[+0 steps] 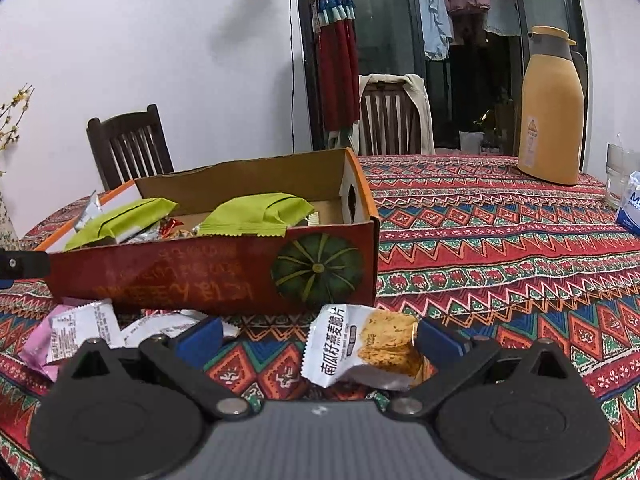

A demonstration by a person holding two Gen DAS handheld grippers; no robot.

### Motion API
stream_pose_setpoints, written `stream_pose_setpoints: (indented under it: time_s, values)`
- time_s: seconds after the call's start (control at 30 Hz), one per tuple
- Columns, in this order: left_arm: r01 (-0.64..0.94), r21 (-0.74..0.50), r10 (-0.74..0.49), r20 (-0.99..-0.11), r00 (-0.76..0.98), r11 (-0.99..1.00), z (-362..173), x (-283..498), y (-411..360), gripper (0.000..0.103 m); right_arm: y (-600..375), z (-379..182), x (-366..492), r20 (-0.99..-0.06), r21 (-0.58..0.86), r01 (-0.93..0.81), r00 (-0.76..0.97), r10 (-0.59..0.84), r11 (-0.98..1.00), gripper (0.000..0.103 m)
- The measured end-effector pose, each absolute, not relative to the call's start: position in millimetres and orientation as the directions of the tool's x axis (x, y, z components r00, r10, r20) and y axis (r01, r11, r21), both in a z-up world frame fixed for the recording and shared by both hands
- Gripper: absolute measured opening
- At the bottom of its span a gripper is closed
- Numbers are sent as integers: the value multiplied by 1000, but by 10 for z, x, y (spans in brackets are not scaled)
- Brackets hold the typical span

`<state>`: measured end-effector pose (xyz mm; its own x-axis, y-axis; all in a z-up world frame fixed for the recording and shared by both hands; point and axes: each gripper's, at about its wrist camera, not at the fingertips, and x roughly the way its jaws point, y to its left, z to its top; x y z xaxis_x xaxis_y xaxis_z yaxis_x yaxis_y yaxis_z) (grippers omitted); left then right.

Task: Organize snacks
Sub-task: 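Grasp a white cookie packet with the right gripper, then lower the open left gripper onto a pink bag and grasp it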

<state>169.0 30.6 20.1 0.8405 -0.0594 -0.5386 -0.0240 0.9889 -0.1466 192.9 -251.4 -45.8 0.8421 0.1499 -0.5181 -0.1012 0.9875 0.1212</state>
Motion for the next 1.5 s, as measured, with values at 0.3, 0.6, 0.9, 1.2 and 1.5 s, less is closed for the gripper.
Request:
stream_pose_setpoints:
  time_s: [0.3,0.6,0.9,1.2,1.5]
  values:
    - [-61,-166,-44,-563,825,984,155,1737,362,103,-2583,-480,1975,-535,138,-47,837,114,989,103]
    - [-76,-173,-37,-570,821,982,150,1727,386,103,-2721,-556,2091,-584,213,27,805,105,977,95]
    - [-74,-175,-38,-562,826,982,163,1701,382,103,-2633,-571,2123,-603,146,16,794,76,989,89]
    - [-67,-163,-34,-549,835,984,184,1643,347,103,-2635,-557,2098,-584,149,-1,807,89,989,54]
    - [-105,-148,4,-560,829,983,168,1694,348,103,-2616,-512,2008,-546,155,-38,830,118,987,42]
